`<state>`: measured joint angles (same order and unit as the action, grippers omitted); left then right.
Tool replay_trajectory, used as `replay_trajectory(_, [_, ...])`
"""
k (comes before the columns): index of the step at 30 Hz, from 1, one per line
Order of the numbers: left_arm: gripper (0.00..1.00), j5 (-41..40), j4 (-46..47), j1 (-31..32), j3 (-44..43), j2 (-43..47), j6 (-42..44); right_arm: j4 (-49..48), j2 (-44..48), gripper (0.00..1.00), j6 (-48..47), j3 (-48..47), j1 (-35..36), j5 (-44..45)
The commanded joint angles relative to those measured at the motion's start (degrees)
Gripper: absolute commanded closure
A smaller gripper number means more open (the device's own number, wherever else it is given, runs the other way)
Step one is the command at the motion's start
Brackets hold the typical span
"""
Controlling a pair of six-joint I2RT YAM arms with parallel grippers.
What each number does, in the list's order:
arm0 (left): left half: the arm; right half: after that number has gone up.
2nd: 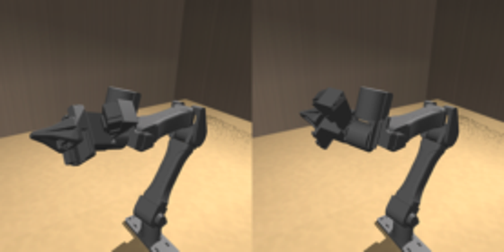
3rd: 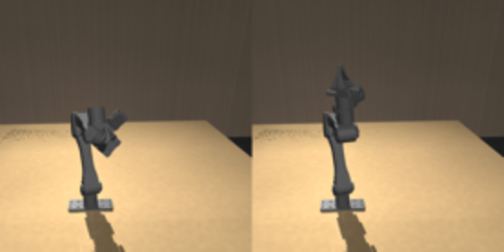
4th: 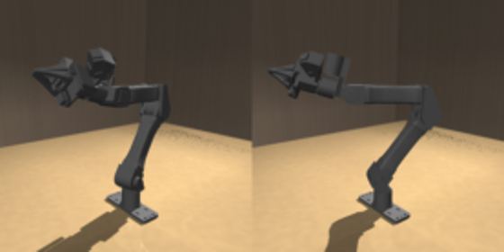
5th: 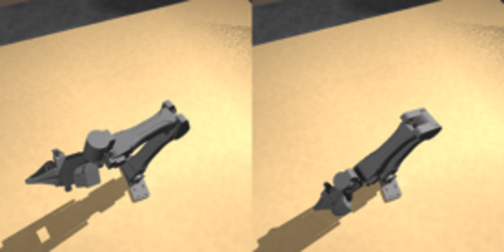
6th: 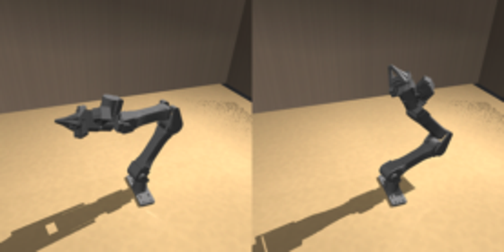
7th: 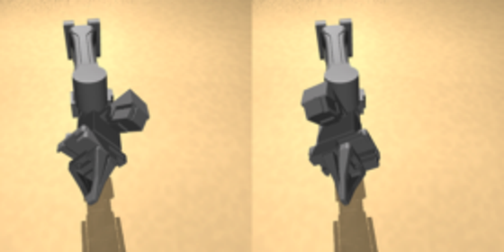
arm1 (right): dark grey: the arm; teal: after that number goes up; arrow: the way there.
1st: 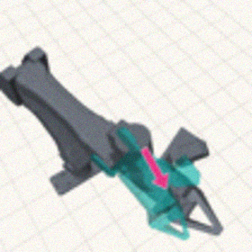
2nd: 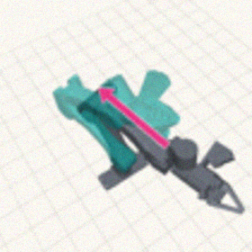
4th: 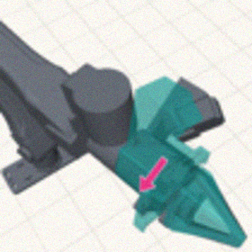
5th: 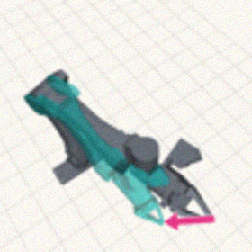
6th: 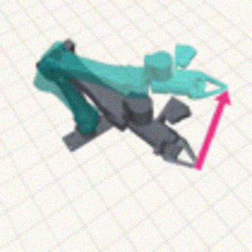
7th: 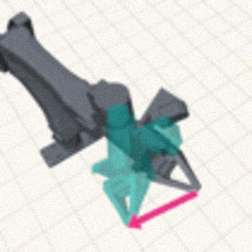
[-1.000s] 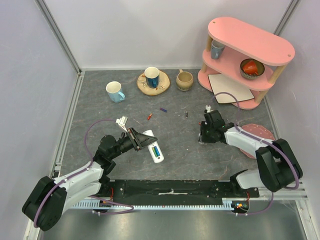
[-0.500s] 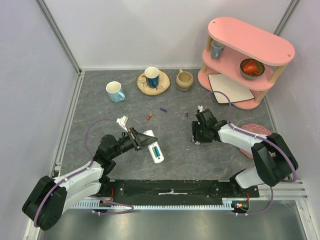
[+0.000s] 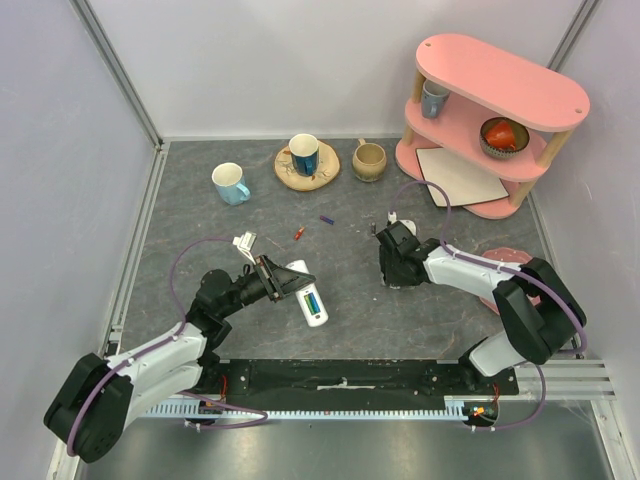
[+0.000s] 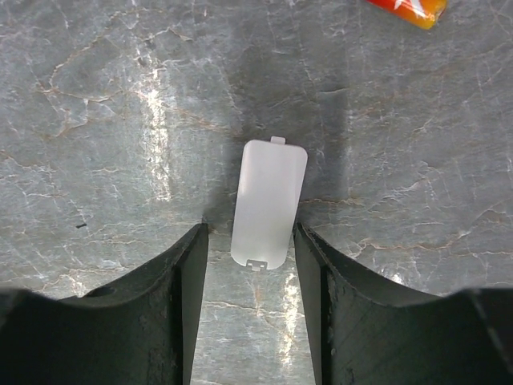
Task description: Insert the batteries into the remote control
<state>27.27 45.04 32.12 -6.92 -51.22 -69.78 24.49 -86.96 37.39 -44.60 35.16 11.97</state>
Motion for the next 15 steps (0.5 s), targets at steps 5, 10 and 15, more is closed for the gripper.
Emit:
replay_trajectory(5, [0.98,1.12,1.81,-0.21,-1.43,1.65,0.52,5.48,-3.83,0.51,4.01,3.47,0.53,1.57])
replay_trajectory(10, [0.98,1.12,1.63,-0.21,-1.08,2.27,0.52,5.48,-4.01,0.57,4.1,3.82,0.88,1.39])
replay_trajectory(15, [0.98,1.03,1.63,-0.21,-1.17,2.18,0.52,5.3,-3.66,0.67,4.01,3.91,1.23,0.69])
